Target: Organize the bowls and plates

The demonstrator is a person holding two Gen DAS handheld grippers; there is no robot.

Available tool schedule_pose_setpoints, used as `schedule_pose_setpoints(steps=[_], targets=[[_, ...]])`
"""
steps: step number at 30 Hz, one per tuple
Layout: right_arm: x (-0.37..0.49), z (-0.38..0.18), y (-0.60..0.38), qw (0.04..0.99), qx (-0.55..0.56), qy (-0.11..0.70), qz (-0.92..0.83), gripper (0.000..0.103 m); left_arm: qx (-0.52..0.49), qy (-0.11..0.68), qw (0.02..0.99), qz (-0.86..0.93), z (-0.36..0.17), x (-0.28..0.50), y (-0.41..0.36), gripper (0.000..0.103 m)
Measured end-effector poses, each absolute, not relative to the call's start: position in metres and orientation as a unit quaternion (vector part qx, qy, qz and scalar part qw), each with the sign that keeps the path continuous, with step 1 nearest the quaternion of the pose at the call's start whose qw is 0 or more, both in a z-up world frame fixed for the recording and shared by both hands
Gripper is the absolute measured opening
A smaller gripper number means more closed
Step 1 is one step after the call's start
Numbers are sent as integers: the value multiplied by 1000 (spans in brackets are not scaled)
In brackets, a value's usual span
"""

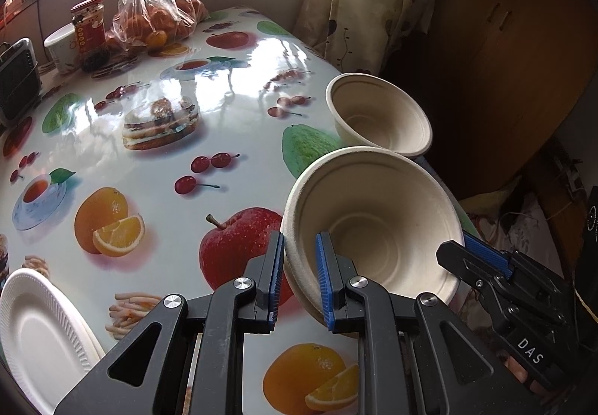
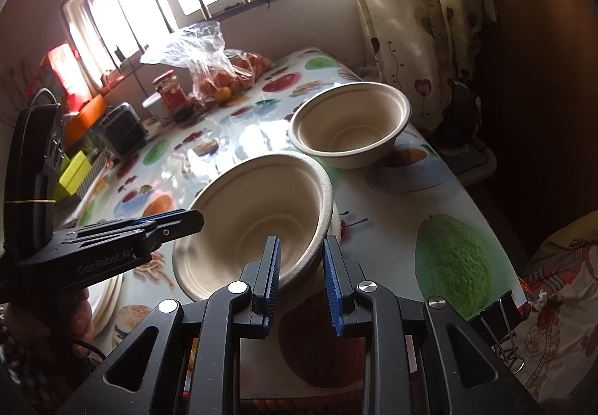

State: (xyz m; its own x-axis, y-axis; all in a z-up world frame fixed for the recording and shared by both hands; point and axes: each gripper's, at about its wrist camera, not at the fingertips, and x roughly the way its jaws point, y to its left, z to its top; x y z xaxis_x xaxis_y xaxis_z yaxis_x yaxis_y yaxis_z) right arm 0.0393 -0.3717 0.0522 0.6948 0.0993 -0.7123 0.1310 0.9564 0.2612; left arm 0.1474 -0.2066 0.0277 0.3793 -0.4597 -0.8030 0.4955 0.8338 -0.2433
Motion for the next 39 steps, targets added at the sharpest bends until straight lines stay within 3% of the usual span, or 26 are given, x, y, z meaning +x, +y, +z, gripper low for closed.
schedule_pose_setpoints(steps=[39], targets=[[43, 42, -372, 906, 132, 401, -20, 23, 20, 486, 826, -283, 20, 148, -209, 18]])
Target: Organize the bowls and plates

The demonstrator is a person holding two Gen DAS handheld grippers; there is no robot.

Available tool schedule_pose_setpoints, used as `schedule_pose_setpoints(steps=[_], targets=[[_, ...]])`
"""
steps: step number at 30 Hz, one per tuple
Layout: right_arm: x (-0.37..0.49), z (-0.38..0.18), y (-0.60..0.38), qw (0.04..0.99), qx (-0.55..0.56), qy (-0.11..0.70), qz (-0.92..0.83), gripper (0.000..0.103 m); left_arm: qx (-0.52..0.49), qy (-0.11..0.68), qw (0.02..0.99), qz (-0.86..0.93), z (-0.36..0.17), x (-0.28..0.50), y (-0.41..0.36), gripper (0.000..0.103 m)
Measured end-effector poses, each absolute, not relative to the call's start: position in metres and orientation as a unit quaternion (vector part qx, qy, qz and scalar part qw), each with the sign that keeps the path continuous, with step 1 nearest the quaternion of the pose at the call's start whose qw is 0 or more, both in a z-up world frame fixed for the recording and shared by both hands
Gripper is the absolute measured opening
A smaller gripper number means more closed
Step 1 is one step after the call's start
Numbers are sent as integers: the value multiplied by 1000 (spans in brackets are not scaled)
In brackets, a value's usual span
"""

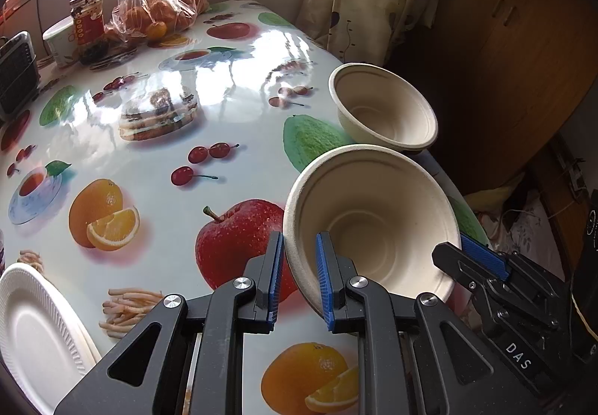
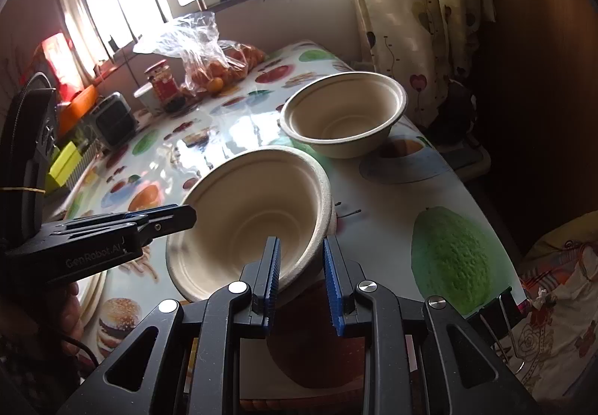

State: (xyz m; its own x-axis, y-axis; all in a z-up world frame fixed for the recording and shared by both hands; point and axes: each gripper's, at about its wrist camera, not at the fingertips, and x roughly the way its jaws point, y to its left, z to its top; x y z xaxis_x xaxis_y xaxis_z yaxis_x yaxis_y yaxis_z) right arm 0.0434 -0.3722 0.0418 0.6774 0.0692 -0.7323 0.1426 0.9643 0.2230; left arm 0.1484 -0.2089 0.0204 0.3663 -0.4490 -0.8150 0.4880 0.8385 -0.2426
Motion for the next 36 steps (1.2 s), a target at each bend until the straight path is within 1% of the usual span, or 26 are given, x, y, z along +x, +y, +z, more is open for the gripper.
schedule_pose_setpoints(steps=[14, 26, 34, 36], targets=[[44, 42, -372, 906, 129, 402, -20, 23, 20, 488, 826, -282, 20, 149, -209, 19], [45, 41, -371, 905, 123, 405, -23, 31, 17, 489, 826, -280, 20, 149, -208, 19], [46, 40, -370, 905, 123, 406, -23, 32, 19, 487, 827, -279, 21, 147, -209, 19], [46, 40, -370, 905, 122, 407, -23, 33, 19, 486, 828, -279, 22, 147, -209, 22]])
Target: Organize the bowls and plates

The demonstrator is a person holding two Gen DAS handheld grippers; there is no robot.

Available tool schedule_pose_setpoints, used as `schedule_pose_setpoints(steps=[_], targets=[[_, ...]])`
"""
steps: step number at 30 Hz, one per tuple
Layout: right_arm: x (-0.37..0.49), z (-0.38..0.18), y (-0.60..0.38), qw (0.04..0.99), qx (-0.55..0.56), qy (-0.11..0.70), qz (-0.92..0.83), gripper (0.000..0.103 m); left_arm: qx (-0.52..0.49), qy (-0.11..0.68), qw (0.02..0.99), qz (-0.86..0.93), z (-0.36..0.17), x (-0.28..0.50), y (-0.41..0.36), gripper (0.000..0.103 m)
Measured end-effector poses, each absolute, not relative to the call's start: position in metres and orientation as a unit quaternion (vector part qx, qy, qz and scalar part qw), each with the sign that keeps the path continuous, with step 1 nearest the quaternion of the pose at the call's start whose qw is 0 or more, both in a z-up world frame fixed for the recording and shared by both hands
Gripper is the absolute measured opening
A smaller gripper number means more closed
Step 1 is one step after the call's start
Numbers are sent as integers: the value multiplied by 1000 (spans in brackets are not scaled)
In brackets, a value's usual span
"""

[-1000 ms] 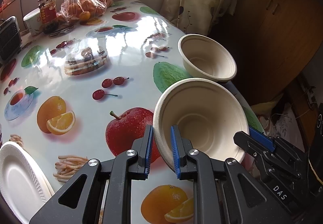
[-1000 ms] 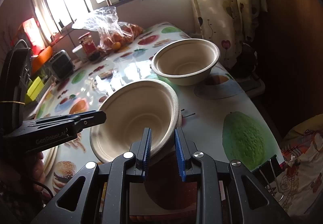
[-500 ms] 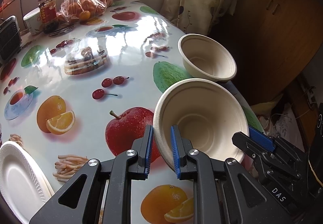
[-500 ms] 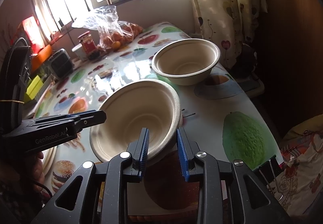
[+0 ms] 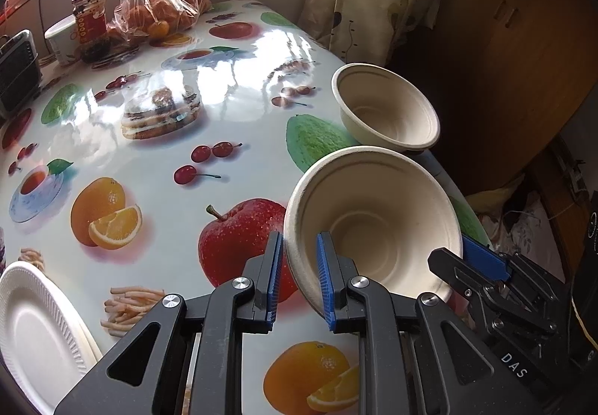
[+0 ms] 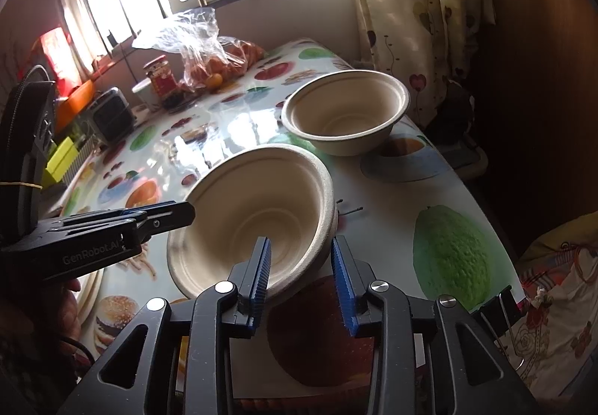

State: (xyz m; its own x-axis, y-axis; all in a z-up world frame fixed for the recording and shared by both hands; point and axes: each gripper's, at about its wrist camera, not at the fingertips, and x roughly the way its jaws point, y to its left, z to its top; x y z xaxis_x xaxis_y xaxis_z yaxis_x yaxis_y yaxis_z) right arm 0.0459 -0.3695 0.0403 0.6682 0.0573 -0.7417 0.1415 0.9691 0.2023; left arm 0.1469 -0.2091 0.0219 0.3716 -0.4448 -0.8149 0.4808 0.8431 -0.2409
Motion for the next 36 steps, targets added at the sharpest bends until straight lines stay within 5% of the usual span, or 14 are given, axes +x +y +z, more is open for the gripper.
schedule_pose_setpoints(steps=[17, 36], targets=[[46, 45, -370, 908, 125, 399, -31, 42, 24, 470, 840, -271, 27, 149, -206, 43], [53, 55, -376, 913, 127, 386, -37, 43, 37, 445, 857, -258, 40, 155, -206, 44]])
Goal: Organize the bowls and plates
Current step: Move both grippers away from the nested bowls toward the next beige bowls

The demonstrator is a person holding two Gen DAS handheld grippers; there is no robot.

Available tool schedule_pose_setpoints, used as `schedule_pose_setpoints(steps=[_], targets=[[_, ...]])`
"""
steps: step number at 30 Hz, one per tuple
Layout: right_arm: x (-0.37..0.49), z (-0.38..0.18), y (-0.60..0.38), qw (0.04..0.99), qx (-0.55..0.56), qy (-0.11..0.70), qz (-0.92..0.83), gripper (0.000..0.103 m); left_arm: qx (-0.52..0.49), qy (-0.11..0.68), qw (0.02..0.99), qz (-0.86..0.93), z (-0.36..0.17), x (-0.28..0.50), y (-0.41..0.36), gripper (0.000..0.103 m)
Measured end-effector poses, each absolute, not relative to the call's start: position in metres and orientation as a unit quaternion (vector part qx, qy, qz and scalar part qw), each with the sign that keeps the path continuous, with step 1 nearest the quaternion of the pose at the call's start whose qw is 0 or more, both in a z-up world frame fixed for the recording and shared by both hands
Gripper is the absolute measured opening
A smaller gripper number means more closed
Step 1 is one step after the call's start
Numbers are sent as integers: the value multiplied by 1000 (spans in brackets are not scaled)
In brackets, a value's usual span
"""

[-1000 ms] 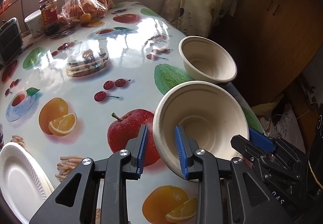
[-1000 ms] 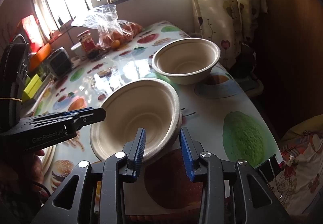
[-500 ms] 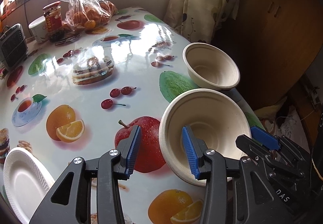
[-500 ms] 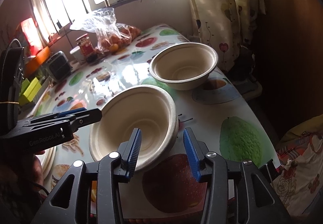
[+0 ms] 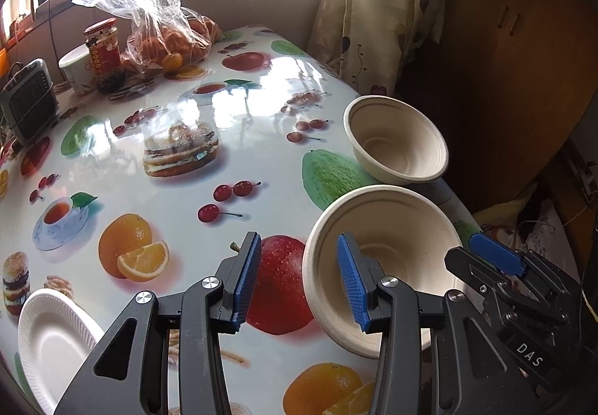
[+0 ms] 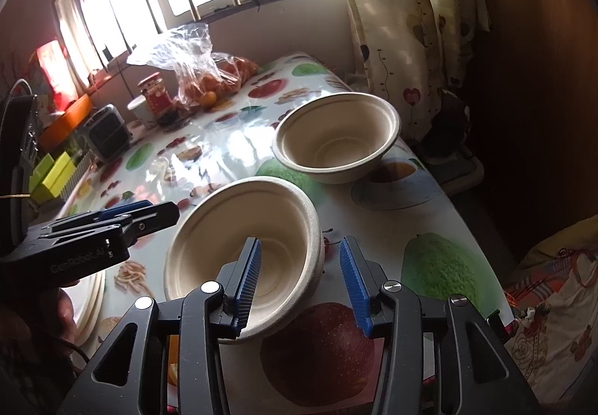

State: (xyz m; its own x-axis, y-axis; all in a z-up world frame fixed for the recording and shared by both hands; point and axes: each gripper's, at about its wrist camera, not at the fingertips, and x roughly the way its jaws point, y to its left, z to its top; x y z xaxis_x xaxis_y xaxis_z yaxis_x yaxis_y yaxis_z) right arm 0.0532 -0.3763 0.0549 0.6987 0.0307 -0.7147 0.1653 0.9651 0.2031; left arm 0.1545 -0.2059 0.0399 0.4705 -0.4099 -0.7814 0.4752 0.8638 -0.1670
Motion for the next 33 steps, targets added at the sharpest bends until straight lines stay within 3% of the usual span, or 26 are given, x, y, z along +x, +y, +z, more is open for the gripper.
schedule_pose_setpoints(steps=[33], targets=[[90, 67, -423, 915, 126, 372, -94, 44, 41, 432, 857, -278, 53, 215, -234, 44]])
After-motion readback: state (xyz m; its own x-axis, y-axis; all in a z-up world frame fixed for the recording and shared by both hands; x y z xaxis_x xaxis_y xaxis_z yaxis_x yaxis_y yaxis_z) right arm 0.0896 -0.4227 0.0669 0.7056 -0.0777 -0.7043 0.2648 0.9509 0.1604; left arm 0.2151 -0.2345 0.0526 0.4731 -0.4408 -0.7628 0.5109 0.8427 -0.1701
